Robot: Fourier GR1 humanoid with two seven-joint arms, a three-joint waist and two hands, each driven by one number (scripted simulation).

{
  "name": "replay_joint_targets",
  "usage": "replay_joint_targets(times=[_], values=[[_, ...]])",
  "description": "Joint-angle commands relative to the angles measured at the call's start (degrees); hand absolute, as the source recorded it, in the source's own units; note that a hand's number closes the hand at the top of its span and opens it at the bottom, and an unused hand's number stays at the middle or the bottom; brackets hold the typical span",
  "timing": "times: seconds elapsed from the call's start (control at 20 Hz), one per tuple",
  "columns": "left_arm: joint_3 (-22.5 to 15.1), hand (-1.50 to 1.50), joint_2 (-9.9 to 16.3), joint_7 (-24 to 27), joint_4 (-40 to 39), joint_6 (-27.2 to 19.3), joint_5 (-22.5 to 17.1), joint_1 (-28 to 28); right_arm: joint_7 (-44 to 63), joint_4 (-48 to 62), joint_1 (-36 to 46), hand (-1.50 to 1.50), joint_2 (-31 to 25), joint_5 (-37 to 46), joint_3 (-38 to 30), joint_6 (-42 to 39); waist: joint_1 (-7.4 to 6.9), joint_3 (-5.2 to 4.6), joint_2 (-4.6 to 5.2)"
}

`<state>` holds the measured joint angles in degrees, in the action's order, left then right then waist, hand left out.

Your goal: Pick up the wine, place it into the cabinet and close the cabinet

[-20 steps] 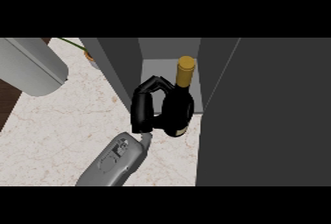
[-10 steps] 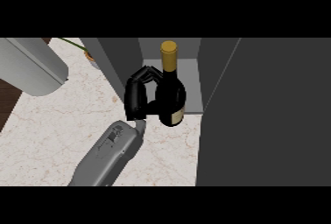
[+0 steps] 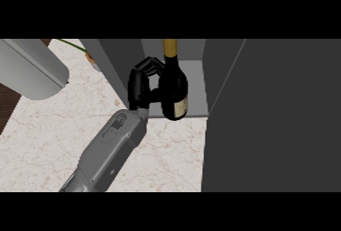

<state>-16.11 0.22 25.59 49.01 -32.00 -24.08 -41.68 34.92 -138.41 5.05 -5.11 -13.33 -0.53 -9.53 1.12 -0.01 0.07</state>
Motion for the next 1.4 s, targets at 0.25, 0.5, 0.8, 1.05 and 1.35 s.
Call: replay_joint_targets(times=[0.25,0.5,0.8,1.05,1.35], values=[[3.6,1.5,-0.2,5.7,-13.5,1.5,-3.9,-7.4,3.3,-7.8,-2.5,-1.5,-1.4,-7.1,-2.2,-0.8,0.98,-0.01,0.25],[4.2,1.5,-0.2,9.7,-17.0,-0.4,-1.8,-10.4,1.1,-5.9,-3.5,-1.5,-0.9,-6.7,-2.7,-1.7,0.77,0.01,0.2],[8.8,1.5,1.4,12.9,-24.7,1.2,-1.3,-15.6,-0.8,-3.9,-2.8,-1.5,0.3,-5.0,-0.7,-2.0,0.67,0.01,0.36],[10.2,1.5,-0.2,12.7,-28.4,0.2,-2.7,-19.5,-1.1,-5.4,-3.3,-1.5,0.2,-5.6,-2.5,-1.5,1.17,0.01,0.34],[15.8,1.5,-0.1,14.1,-32.8,4.4,-6.5,-20.8,-1.5,-5.4,-4.4,-1.5,1.0,-4.1,0.8,-2.0,1.68,0.0,0.6]])
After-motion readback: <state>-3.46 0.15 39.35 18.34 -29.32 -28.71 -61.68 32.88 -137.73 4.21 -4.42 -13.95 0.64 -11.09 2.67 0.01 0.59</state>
